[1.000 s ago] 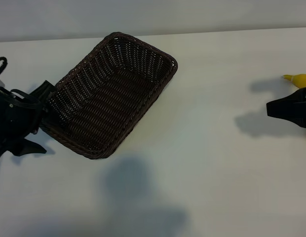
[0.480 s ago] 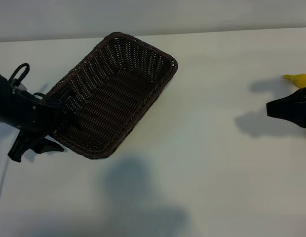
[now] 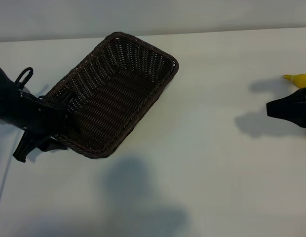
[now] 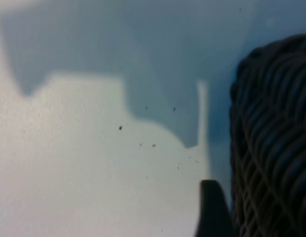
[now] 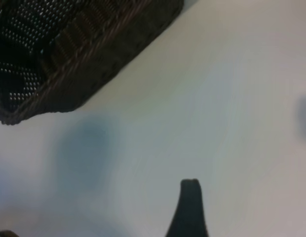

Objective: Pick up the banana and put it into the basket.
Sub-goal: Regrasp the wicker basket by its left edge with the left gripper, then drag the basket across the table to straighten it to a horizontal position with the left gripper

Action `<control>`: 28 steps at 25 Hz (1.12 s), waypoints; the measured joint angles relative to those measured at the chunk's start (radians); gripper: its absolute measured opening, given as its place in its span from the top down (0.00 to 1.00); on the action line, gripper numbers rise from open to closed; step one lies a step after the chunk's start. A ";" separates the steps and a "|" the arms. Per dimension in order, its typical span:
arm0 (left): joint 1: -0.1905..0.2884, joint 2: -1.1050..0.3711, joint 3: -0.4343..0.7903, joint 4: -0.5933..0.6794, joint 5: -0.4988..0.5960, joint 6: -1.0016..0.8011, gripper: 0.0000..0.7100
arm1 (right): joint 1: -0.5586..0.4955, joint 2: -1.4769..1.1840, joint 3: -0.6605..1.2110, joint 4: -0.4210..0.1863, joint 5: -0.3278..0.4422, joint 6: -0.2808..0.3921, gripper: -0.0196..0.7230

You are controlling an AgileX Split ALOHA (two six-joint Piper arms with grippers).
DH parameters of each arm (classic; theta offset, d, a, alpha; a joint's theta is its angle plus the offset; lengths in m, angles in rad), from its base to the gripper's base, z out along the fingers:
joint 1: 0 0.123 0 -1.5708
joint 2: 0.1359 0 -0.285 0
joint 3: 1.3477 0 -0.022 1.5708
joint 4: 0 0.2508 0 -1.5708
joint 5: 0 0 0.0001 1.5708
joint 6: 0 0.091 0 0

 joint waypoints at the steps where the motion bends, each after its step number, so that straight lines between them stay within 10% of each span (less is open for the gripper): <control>1: 0.000 0.001 0.000 0.000 0.000 0.000 0.44 | 0.000 0.000 0.000 0.000 0.000 -0.001 0.16; 6: 0.000 0.004 -0.001 -0.004 -0.010 -0.002 0.78 | 0.000 0.000 0.000 0.001 0.000 -0.001 0.16; 28: 0.000 -0.070 -0.001 -0.060 0.072 0.150 0.78 | 0.000 0.000 0.000 0.001 0.001 -0.001 0.16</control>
